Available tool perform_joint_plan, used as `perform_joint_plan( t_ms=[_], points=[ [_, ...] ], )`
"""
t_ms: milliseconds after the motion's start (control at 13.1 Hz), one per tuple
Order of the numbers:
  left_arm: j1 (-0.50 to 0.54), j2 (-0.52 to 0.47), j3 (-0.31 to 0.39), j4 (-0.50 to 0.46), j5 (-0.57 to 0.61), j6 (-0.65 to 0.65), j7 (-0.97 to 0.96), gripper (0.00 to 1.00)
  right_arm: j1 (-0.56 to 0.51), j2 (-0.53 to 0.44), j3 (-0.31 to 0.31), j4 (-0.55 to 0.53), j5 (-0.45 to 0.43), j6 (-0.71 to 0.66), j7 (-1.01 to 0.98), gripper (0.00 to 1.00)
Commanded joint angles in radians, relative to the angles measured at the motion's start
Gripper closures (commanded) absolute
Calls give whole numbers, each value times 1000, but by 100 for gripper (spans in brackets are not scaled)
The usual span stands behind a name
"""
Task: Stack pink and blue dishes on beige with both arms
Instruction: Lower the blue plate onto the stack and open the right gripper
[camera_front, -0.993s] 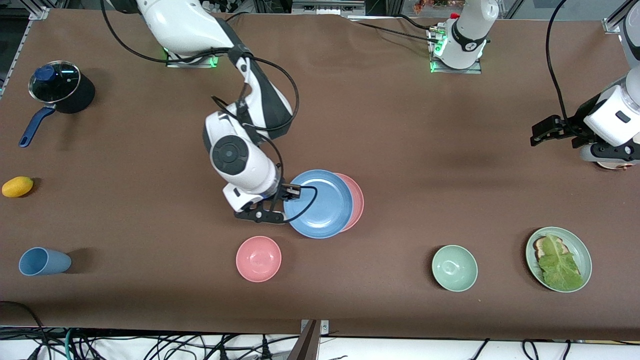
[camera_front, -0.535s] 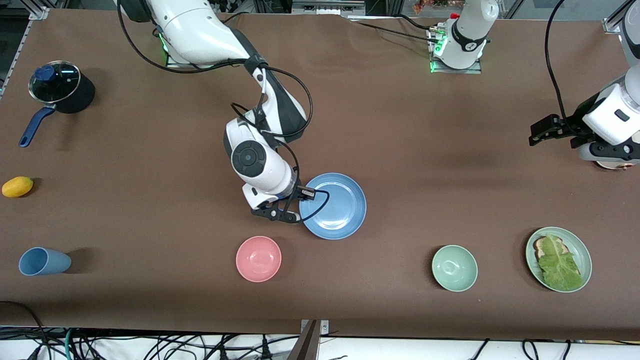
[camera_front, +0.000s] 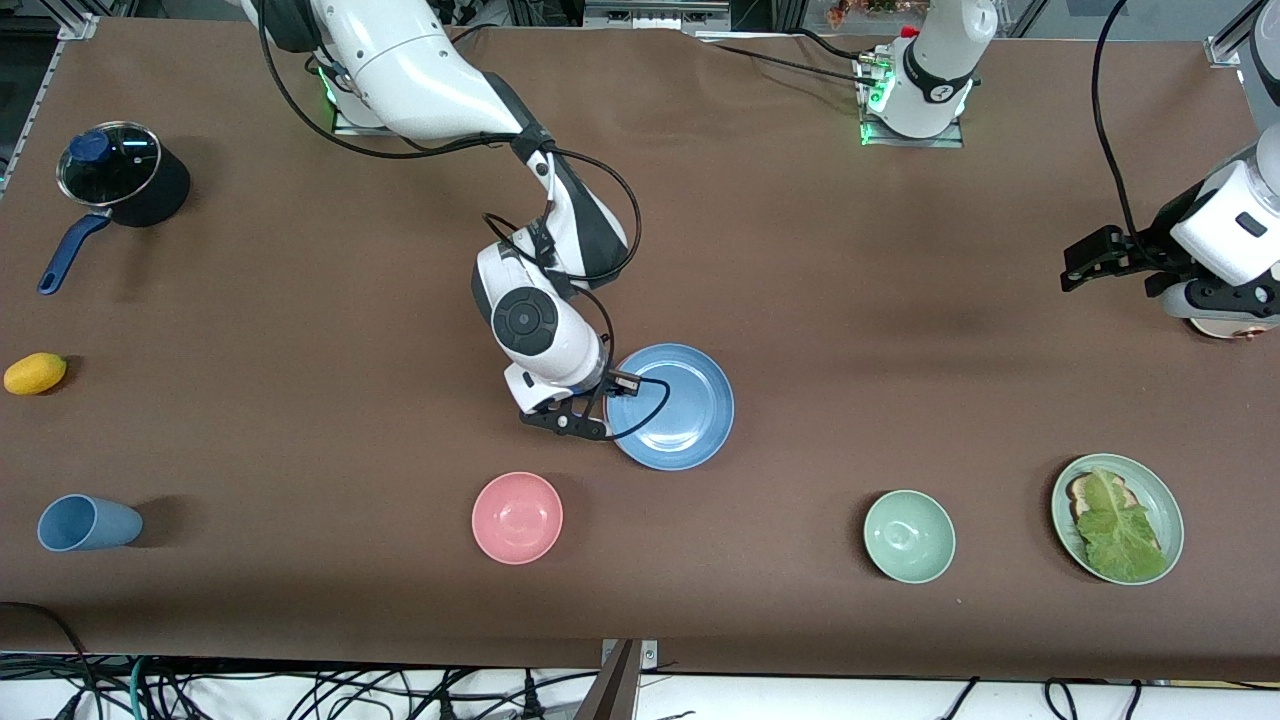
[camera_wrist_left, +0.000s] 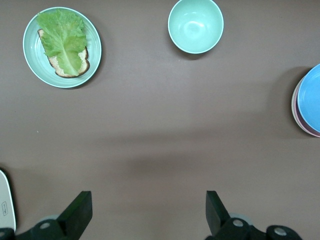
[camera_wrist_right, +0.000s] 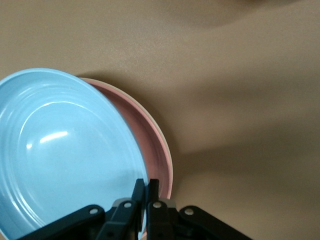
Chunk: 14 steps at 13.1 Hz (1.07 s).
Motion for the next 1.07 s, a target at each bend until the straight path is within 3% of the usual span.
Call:
perform_joint_plan(
  t_ms=[0,153,229,382,535,764,916,993],
  points=[
    [10,1,5,17,-29,-35,35,0,-2,-14,-2,-14,14,6,-14,100],
    [10,1,5,18,-31,-30,43,0,-5,-14,-3,-25,8,7,-17,98],
    [10,1,5,18,-31,-29,51,0,-7,-14,-3,-30,8,6,-15,90],
    [9,13,2,18,-31,-28,63,0,-5,-15,-6,-33,5,6,-12,37],
    [-1,16,2,18,-22,-25,63,0,-12,-24,-13,-33,-12,-8,-15,0],
    [1,16,2,18,-16,-21,63,0,-19,-76,-57,-27,-121,-74,-61,0],
    [-1,16,2,18,-16,-19,62,0,-28,-125,-147,-25,-106,-147,-151,0],
    [-1,16,2,18,-16,-19,62,0,-60,-159,-164,-25,-86,-201,-209,0]
  ],
)
